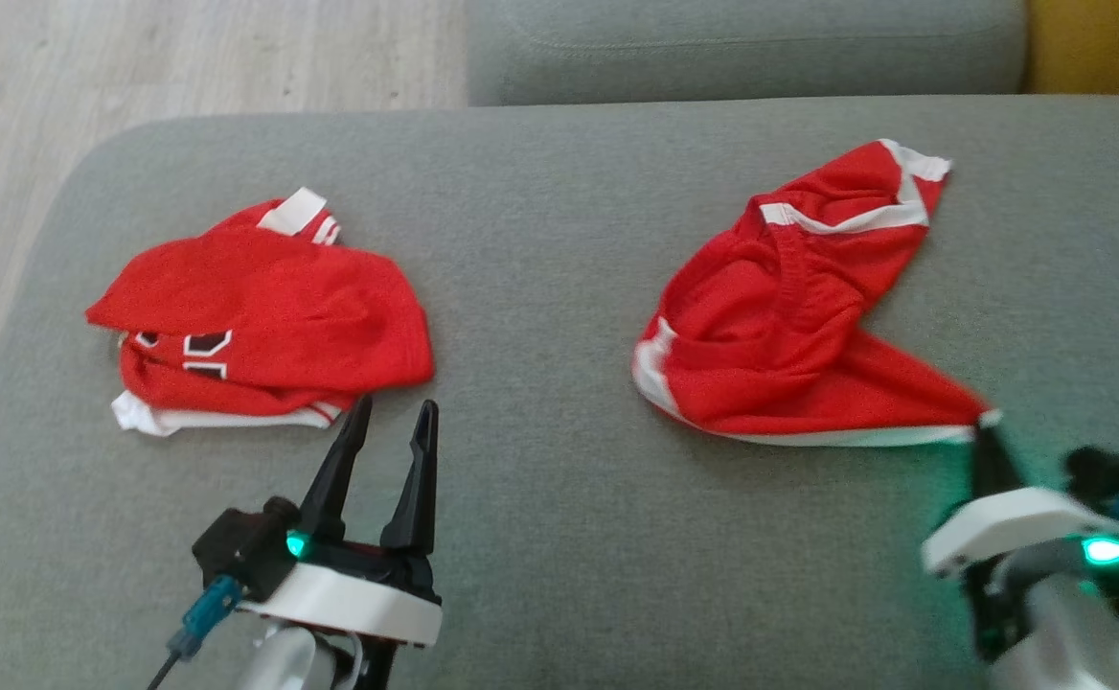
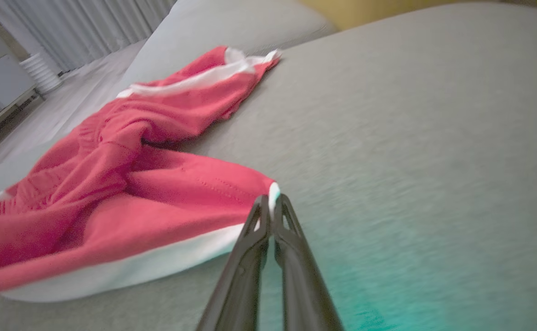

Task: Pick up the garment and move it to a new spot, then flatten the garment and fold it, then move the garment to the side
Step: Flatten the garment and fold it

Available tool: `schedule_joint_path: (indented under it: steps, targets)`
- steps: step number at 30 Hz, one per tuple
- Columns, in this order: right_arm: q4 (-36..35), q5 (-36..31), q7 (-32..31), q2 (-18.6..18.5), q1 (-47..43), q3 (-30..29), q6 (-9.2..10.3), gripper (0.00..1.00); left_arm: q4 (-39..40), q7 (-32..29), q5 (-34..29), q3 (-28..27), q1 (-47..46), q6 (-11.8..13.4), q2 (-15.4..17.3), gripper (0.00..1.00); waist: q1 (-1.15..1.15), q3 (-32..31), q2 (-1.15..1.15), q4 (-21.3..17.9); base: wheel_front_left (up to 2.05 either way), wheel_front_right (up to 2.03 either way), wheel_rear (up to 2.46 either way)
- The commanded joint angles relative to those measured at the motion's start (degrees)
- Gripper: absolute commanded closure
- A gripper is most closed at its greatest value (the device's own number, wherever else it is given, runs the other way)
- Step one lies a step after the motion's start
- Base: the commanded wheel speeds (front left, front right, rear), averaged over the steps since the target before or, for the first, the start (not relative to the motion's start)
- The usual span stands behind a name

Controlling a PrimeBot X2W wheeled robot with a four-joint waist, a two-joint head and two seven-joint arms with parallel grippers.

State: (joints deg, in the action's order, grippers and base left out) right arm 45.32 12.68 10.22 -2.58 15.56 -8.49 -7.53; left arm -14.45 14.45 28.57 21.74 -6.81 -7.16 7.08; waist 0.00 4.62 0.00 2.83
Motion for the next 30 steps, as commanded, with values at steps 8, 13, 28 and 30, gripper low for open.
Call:
schedule_joint_path:
  steps: [8,13,28,30]
  targets:
    - [-6.95,-13.94,-0.42,-0.3,3.39,-20.92,0.04,1.0,1.82,0.55,-0.73,-2.38,-0.76,-0.33,0.6,0.0,0.0,-1.29,0.0,-2.68,0.0,0.0,0.0]
    - [-7.34,-19.02,-1.09,-0.3,3.74,-27.56,0.04,1.0,1.8,0.55,-0.68,-2.0,-0.66,-0.33,0.43,0.0,0.0,-1.35,0.0,-3.28,0.0,0.0,0.0]
    - [-9.84,-2.95,3.21,-0.3,2.2,1.59,0.04,0.0,1.6,0.55,-0.51,-1.26,-1.11,-0.33,0.43,0.0,0.0,-0.95,0.0,-3.16,0.0,0.0,0.0]
    - [-9.61,-2.24,1.13,-0.3,2.83,3.34,0.04,0.0,1.58,0.55,-0.51,-0.89,-1.46,-0.33,0.43,0.0,0.0,-0.53,0.0,-2.7,0.0,0.0,0.0]
